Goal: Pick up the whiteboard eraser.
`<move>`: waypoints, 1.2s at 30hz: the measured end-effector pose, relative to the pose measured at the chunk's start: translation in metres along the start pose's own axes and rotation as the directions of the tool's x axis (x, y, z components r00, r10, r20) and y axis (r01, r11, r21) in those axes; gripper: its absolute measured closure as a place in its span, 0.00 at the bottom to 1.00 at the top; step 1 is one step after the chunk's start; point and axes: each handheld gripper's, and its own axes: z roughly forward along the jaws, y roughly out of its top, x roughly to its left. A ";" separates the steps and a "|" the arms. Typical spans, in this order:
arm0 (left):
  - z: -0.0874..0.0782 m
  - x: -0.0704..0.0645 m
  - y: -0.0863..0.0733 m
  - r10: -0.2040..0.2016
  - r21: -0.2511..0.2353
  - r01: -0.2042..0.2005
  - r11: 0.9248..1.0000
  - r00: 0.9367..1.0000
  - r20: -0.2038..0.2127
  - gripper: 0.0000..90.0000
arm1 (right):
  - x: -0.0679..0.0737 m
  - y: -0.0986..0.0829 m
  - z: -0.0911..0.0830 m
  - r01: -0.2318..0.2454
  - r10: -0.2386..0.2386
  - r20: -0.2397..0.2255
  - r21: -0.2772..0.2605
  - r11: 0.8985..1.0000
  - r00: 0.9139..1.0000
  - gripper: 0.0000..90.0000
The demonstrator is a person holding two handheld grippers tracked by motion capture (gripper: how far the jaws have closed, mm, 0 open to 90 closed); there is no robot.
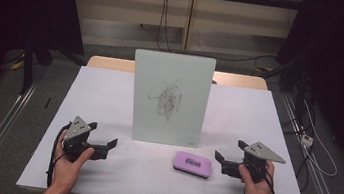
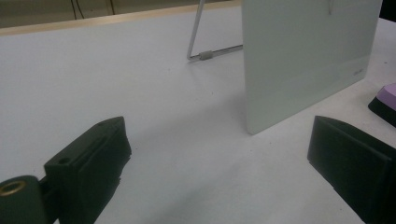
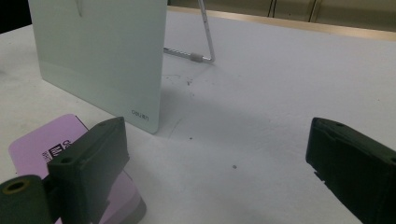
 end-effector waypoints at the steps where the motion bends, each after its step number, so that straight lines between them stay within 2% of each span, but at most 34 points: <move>1: 0.001 0.000 0.000 0.004 0.003 -0.004 1.000 1.000 0.004 0.06 | -0.001 0.000 0.000 -0.001 0.001 -0.006 0.003 1.000 1.000 0.07; 3: 0.004 0.002 0.000 0.001 0.005 -0.001 1.000 1.000 0.023 0.06 | -0.004 0.000 0.001 -0.004 0.004 -0.003 0.006 1.000 1.000 0.07; 5: 0.005 0.003 -0.001 0.007 0.011 -0.007 1.000 1.000 0.014 0.06 | -0.004 0.000 0.001 -0.015 0.015 -0.016 0.008 1.000 1.000 0.07; 11: 0.008 0.003 -0.002 -0.014 0.022 0.014 1.000 1.000 0.004 0.06 | -0.004 -0.002 0.000 -0.013 0.014 -0.041 0.009 1.000 0.999 0.06; 18: 0.007 -0.001 -0.002 0.002 0.025 -0.002 1.000 1.000 0.011 0.06 | -0.002 0.000 0.000 -0.001 0.002 -0.052 0.018 1.000 0.999 0.06; 20: 0.007 -0.001 -0.001 0.003 0.024 -0.003 1.000 1.000 0.015 0.06 | -0.001 0.002 0.000 -0.007 0.009 -0.086 0.029 1.000 0.996 0.06; 23: 0.008 -0.002 -0.001 0.004 0.022 -0.004 1.000 1.000 0.018 0.06 | 0.000 0.003 0.001 -0.005 0.009 -0.108 0.040 0.999 0.994 0.06; 28: 0.008 -0.003 -0.001 0.007 0.023 -0.007 1.000 1.000 0.021 0.06 | 0.004 0.007 0.004 0.007 -0.001 -0.116 0.054 0.999 0.993 0.06; 30: 0.008 -0.003 -0.001 0.007 0.023 -0.007 1.000 1.000 0.020 0.06 | 0.004 0.009 0.007 0.014 -0.008 -0.128 0.040 0.999 0.992 0.06; 32: 0.008 -0.002 -0.002 0.011 0.029 -0.012 1.000 1.000 0.021 0.06 | 0.005 0.010 0.010 0.000 0.004 -0.137 0.029 1.000 0.991 0.07; 36: 0.007 -0.002 -0.002 0.018 0.024 -0.019 1.000 1.000 0.025 0.06 | 0.010 0.014 0.012 0.024 -0.023 -0.100 0.006 1.000 0.995 0.10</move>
